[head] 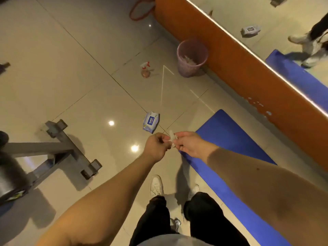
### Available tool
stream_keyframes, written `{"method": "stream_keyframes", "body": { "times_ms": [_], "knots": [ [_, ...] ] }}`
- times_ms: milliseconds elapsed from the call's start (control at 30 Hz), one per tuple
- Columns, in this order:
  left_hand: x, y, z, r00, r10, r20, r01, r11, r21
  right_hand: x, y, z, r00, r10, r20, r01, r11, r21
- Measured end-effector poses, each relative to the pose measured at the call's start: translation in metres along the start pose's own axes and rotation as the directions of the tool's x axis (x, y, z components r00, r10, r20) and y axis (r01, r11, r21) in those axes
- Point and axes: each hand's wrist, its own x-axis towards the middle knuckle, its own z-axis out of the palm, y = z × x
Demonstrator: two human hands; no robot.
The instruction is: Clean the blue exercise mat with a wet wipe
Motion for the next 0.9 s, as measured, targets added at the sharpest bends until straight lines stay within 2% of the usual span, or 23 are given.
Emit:
{"method": "stream_keyframes", "body": {
  "times_ms": [100,167,300,367,500,600,800,900],
  "knots": [
    [0.006,0.028,-0.014,1.000,-0.025,-0.008,0.024,0.998,-0.054,-0.004,-0.026,0.008,0.998,-0.044,-0.043,0.044,0.999,-0.014],
    [0.020,0.046,-0.019,0.999,-0.030,-0.019,0.030,1.000,-0.006,0.002,-0.045,0.007,0.998,-0.049,-0.049,0.048,0.999,-0.009],
    [0.068,0.094,-0.022,0.997,-0.039,-0.064,0.045,0.994,0.102,0.031,-0.095,-0.004,0.997,-0.067,0.045,0.070,0.995,-0.073],
    [0.102,0.127,-0.021,0.997,-0.032,-0.068,0.041,0.990,0.137,0.052,-0.127,-0.013,0.993,-0.112,0.045,0.116,0.989,-0.096],
    [0.188,0.194,-0.016,0.997,-0.008,-0.071,0.022,0.980,0.200,0.109,-0.207,-0.035,0.986,-0.164,0.017,0.164,0.986,-0.031],
    [0.257,0.243,-0.011,0.996,-0.008,-0.090,0.027,0.977,0.212,0.152,-0.269,-0.050,0.977,-0.212,0.035,0.214,0.974,-0.077],
    [0.383,0.316,0.016,1.000,0.025,0.000,-0.024,0.966,0.258,0.227,-0.369,-0.086,0.962,-0.268,-0.059,0.255,0.953,-0.164],
    [0.448,0.325,0.031,0.998,0.036,0.052,-0.050,0.951,0.304,0.278,-0.399,-0.097,0.959,-0.236,-0.159,0.218,0.968,-0.120]
  ]
}}
